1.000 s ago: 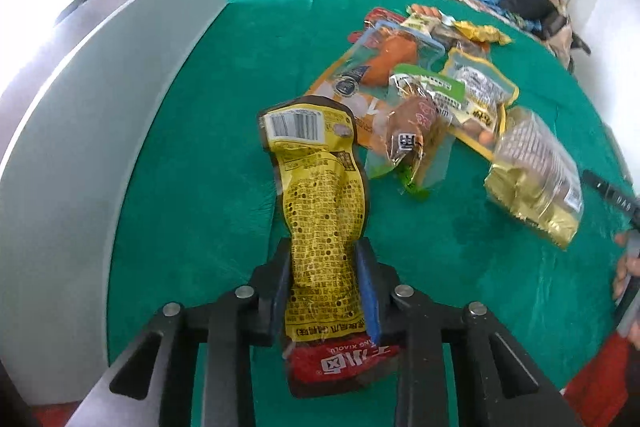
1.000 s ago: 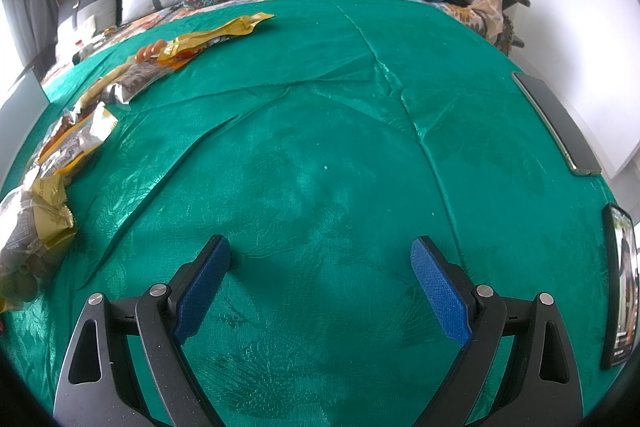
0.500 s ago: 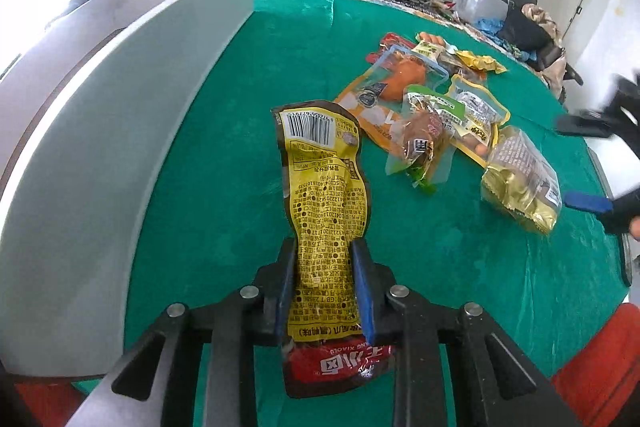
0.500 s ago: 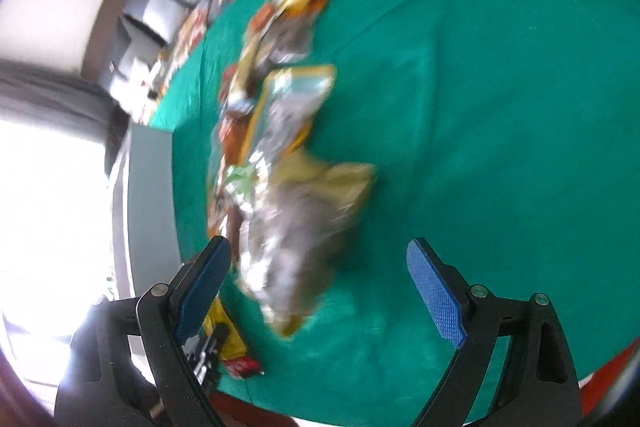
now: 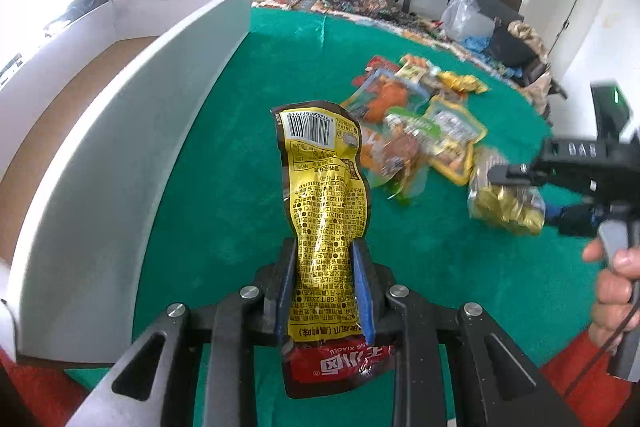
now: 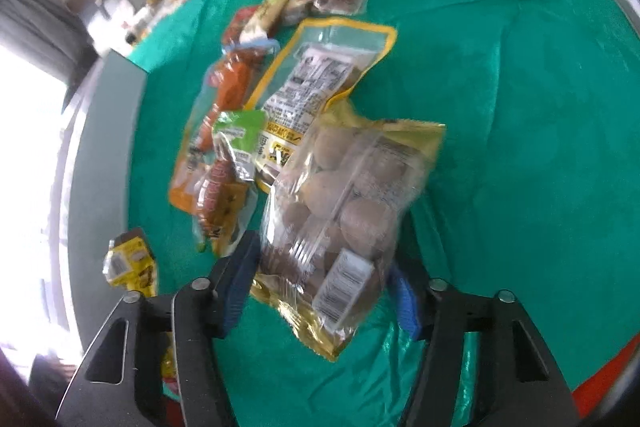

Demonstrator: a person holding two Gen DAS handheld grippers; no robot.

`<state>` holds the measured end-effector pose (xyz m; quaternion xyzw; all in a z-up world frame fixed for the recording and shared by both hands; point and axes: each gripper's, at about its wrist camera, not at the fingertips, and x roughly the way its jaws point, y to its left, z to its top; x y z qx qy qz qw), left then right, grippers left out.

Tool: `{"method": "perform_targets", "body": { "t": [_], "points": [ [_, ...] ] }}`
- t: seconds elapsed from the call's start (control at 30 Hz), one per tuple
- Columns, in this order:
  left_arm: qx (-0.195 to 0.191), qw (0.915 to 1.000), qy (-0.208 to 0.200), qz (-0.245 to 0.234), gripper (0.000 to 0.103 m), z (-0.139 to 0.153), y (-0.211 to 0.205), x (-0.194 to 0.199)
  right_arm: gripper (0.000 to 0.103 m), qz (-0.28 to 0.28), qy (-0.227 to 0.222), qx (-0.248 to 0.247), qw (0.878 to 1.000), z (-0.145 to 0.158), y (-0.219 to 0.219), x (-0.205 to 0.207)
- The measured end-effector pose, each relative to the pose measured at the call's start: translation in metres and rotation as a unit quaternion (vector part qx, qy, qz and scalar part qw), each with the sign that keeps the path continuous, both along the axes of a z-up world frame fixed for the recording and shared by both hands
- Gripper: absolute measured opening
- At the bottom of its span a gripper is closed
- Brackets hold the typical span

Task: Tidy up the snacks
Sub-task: 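Lift the sausage stick with the left tool while the right tool grasps the cake bag, then drop the sausage stick and cake bag into the white box with both tools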

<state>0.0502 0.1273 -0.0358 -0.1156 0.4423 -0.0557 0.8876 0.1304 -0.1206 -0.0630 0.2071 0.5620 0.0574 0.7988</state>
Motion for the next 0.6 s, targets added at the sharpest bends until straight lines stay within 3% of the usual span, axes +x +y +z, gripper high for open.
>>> {"method": "perform_targets", "body": {
  "t": [0.17, 0.3, 0.43, 0.6],
  "points": [
    [-0.080, 0.9967, -0.011, 0.008, 0.026, 0.036, 0.017, -0.006, 0.058, -0.009, -0.031, 0.137, 0.990, 0.017, -0.043, -0.027],
    [-0.116, 0.9918, -0.041, 0.035, 0.026, 0.074, 0.057, -0.012, 0.058, 0.043, -0.065, 0.158, 0.984, 0.059, -0.030, -0.034],
    [-0.117, 0.9855, -0.071, 0.101, 0.026, 0.108, 0.132, -0.015, 0.058, 0.129, -0.105, 0.173, 0.971, 0.114, 0.042, -0.024],
    [-0.055, 0.9817, -0.054, 0.174, 0.028, 0.109, 0.213, -0.013, 0.059, 0.257, -0.138, 0.195, 0.936, 0.168, 0.166, -0.021]
  ]
}}
